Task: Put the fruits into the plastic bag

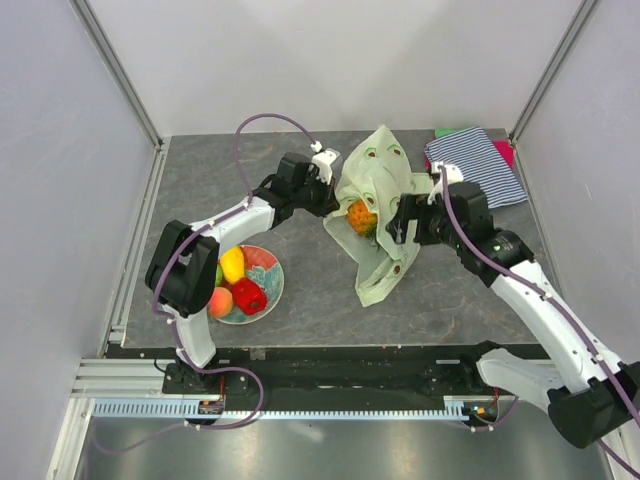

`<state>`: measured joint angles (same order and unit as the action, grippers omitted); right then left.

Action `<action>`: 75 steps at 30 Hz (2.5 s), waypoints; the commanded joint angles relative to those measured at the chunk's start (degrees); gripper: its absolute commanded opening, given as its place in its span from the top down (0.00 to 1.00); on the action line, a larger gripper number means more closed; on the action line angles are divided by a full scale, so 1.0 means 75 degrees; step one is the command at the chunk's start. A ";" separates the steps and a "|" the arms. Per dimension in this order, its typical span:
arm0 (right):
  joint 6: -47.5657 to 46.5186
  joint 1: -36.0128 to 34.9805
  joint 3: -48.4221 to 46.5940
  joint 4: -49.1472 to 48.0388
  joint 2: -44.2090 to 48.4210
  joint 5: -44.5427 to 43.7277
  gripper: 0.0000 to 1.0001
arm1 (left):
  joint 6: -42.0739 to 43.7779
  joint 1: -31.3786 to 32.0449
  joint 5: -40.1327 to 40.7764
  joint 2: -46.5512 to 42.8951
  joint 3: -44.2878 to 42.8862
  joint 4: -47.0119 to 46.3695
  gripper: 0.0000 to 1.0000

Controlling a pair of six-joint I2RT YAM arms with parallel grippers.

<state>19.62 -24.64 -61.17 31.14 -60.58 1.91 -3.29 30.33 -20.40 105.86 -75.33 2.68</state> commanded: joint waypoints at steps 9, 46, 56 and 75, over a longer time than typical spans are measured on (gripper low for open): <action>0.1438 -0.1388 0.2236 0.0044 -0.0184 0.0812 0.06 | -0.0709 -0.0071 0.0283 -0.0299 0.0071 -0.0111 0.98; 0.1054 -0.1917 -0.0112 -0.0393 0.0400 -0.1484 1.00 | -0.2453 -0.0691 -0.1144 -0.1810 -0.0619 0.0487 0.98; -0.0482 -0.1812 -0.3211 0.0489 -0.0184 -0.2821 1.00 | -0.3463 -0.1768 -0.2365 -0.2561 -0.1943 0.0545 0.98; -0.0049 -0.1777 -0.0270 -0.0389 0.0471 0.0959 1.00 | -0.1976 -0.2391 -0.1627 -0.2888 -0.0280 0.1869 0.98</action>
<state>17.63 -38.04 -63.33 31.99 -59.88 -4.73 -22.22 12.82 -34.54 86.83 -76.90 15.97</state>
